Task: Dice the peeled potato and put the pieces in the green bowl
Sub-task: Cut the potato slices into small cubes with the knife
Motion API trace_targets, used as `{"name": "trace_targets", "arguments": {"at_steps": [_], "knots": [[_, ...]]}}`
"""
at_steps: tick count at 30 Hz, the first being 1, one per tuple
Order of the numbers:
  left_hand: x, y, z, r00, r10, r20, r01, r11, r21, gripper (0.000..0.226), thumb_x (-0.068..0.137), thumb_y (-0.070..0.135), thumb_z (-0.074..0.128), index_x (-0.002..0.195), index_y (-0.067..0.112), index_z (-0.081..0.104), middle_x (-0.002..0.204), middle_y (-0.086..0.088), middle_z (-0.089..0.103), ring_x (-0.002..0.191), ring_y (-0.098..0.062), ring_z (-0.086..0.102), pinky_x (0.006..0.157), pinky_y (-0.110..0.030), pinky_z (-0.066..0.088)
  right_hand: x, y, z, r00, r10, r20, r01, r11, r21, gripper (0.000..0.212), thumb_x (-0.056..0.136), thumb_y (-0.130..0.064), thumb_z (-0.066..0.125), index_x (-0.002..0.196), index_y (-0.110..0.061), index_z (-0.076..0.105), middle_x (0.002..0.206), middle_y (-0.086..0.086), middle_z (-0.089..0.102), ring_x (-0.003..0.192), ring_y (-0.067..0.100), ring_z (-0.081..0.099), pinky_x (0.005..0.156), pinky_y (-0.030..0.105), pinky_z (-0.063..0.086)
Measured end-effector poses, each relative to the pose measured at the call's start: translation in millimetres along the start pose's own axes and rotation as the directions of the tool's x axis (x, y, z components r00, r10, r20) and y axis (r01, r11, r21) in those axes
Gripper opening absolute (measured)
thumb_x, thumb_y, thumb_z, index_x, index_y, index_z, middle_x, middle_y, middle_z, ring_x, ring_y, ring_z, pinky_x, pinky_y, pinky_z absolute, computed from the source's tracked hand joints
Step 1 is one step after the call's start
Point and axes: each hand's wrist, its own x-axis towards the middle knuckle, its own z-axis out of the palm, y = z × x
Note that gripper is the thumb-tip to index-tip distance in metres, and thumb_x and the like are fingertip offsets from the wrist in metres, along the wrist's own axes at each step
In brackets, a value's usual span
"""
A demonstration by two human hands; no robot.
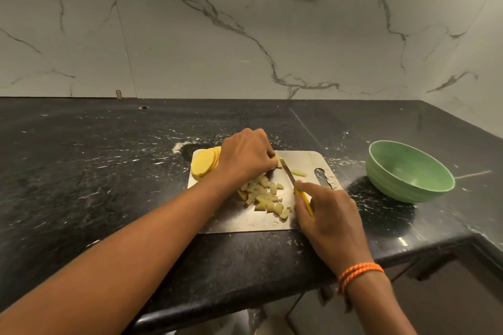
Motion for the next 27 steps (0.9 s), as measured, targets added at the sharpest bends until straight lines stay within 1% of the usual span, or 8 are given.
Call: {"name": "trace_targets", "arguments": {"at_steps": [3, 6, 8, 10, 14, 20, 25, 27], "knots": [[-1.5, 0.3, -1.7, 1.000, -0.001, -0.009, 0.001, 1.000, -0.018, 0.030, 0.089, 0.052, 0.080, 0.110, 0.032, 0.083, 0.097, 0.010, 0.081, 0.079, -0.014, 0.068, 0.069, -0.031, 0.059, -12.3, -0.3, -9.9, 0.998, 0.011, -0.061, -0.009, 0.999, 0.039, 0.027, 0.091, -0.029, 0.069, 0.118, -0.029, 0.072, 0.069, 0.001, 0.069, 0.062, 0.023, 0.062, 0.061, 0.038, 0.053], [-1.0, -2.3, -6.6, 0.999, -0.019, -0.044, 0.015, 0.996, -0.087, 0.018, 0.091, 0.043, 0.080, 0.105, 0.033, 0.084, 0.096, 0.009, 0.081, 0.077, -0.014, 0.069, 0.074, -0.038, 0.064, -10.3, -2.0, -9.7, 0.991, 0.019, -0.130, -0.011, 0.998, 0.069, 0.031, 0.092, -0.027, 0.070, 0.123, -0.028, 0.071, 0.061, -0.002, 0.063, 0.053, 0.014, 0.050, 0.056, 0.032, 0.046], [-0.2, -4.9, -9.5, 0.996, -0.030, -0.083, 0.021, 0.994, -0.103, 0.013, 0.093, 0.038, 0.079, 0.103, 0.031, 0.085, 0.095, 0.009, 0.081, 0.076, -0.014, 0.069, 0.074, -0.037, 0.064, -0.9, -5.1, -5.3, 0.988, 0.021, -0.150, -0.011, 0.998, 0.067, 0.032, 0.093, -0.027, 0.068, 0.125, -0.026, 0.070, 0.060, -0.002, 0.063, 0.052, 0.016, 0.051, 0.055, 0.032, 0.047], [0.9, -8.3, -10.4, 0.995, -0.042, -0.087, 0.033, 0.994, -0.104, 0.012, 0.094, 0.036, 0.078, 0.102, 0.030, 0.085, 0.094, 0.008, 0.081, 0.075, -0.013, 0.069, 0.072, -0.035, 0.062, 12.1, -8.5, 1.5, 0.990, 0.011, -0.138, -0.004, 0.999, 0.052, 0.031, 0.094, -0.028, 0.066, 0.124, -0.025, 0.070, 0.067, 0.003, 0.070, 0.059, 0.023, 0.062, 0.057, 0.037, 0.052], [1.0, -10.1, -9.0, 0.998, -0.050, -0.034, 0.047, 0.995, -0.092, 0.010, 0.091, 0.037, 0.080, 0.097, 0.033, 0.086, 0.095, 0.010, 0.081, 0.081, -0.015, 0.070, 0.071, -0.033, 0.059, 30.9, -14.8, 12.7, 0.997, -0.028, -0.077, 0.026, 0.999, -0.019, 0.020, 0.094, -0.027, 0.063, 0.111, -0.023, 0.073, 0.071, 0.006, 0.070, 0.071, 0.031, 0.064, 0.059, 0.038, 0.050], [1.0, -10.6, -5.5, 0.999, -0.029, -0.022, 0.027, 0.996, -0.084, 0.011, 0.090, 0.039, 0.080, 0.098, 0.034, 0.086, 0.098, 0.009, 0.081, 0.086, -0.017, 0.072, 0.070, -0.032, 0.058, 36.7, -11.1, 19.8, 0.999, -0.030, -0.038, 0.028, 0.997, -0.067, 0.022, 0.096, -0.032, 0.059, 0.109, -0.021, 0.073, 0.079, 0.008, 0.073, 0.077, 0.032, 0.066, 0.061, 0.037, 0.048], [0.4, -7.8, -3.7, 1.000, -0.006, 0.003, 0.006, 0.997, -0.073, 0.020, 0.085, 0.050, 0.081, 0.101, 0.037, 0.084, 0.099, 0.010, 0.080, 0.089, -0.016, 0.071, 0.074, -0.033, 0.060, 41.8, -7.3, 26.5, 1.000, 0.003, 0.022, -0.001, 0.996, -0.091, 0.025, 0.096, -0.035, 0.054, 0.109, -0.020, 0.070, 0.087, 0.007, 0.073, 0.082, 0.033, 0.065, 0.066, 0.040, 0.052], [-0.5, -5.6, -3.4, 1.000, 0.009, 0.004, -0.009, 0.999, -0.034, 0.026, 0.086, 0.054, 0.080, 0.105, 0.037, 0.084, 0.098, 0.010, 0.080, 0.087, -0.016, 0.071, 0.072, -0.031, 0.057, 43.7, -8.0, 27.1, 1.000, 0.005, 0.030, -0.003, 0.997, -0.081, 0.026, 0.096, -0.036, 0.053, 0.108, -0.020, 0.070, 0.088, 0.005, 0.073, 0.081, 0.031, 0.066, 0.067, 0.043, 0.054]]}}
